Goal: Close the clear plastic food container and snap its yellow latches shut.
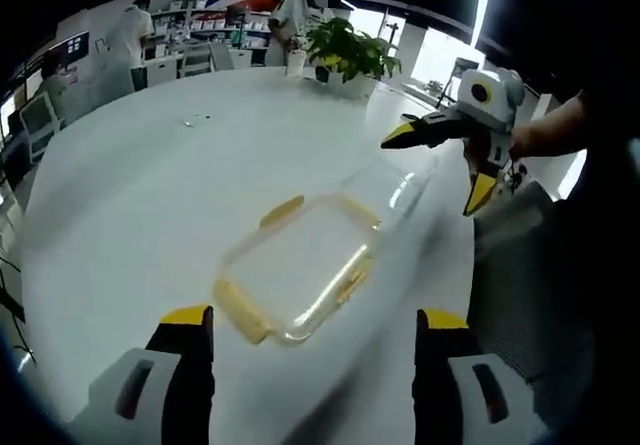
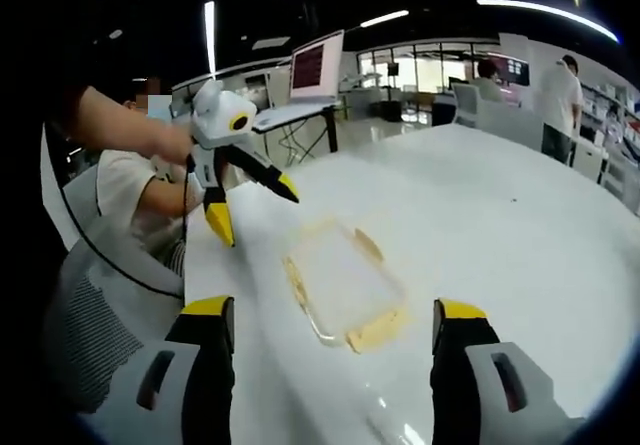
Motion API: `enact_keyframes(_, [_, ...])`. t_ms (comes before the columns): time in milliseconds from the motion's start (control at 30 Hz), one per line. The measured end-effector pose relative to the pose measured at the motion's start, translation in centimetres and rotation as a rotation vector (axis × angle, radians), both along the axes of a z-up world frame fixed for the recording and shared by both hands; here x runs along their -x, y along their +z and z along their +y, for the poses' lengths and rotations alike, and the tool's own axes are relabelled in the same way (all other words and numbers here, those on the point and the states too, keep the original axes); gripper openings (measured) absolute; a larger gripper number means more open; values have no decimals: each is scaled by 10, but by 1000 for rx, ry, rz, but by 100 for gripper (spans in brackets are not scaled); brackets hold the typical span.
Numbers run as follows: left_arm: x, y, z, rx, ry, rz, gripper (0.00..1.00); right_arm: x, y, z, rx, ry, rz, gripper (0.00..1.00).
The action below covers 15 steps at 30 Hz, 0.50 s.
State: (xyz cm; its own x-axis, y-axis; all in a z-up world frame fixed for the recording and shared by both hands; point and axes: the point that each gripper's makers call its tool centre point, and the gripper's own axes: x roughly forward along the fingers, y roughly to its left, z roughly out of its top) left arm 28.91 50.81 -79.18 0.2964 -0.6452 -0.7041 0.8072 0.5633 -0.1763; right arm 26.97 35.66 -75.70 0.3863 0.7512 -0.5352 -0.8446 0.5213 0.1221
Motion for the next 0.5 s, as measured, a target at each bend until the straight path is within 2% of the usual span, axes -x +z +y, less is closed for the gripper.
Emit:
enact_keyframes(267, [-8,0,1,10,-12,35,76,-11,-2,0,23,14,8,77])
enact_keyframes(500, [-16,0,5,-14,-34,25,77,-12,-9,4,62,53,21,74])
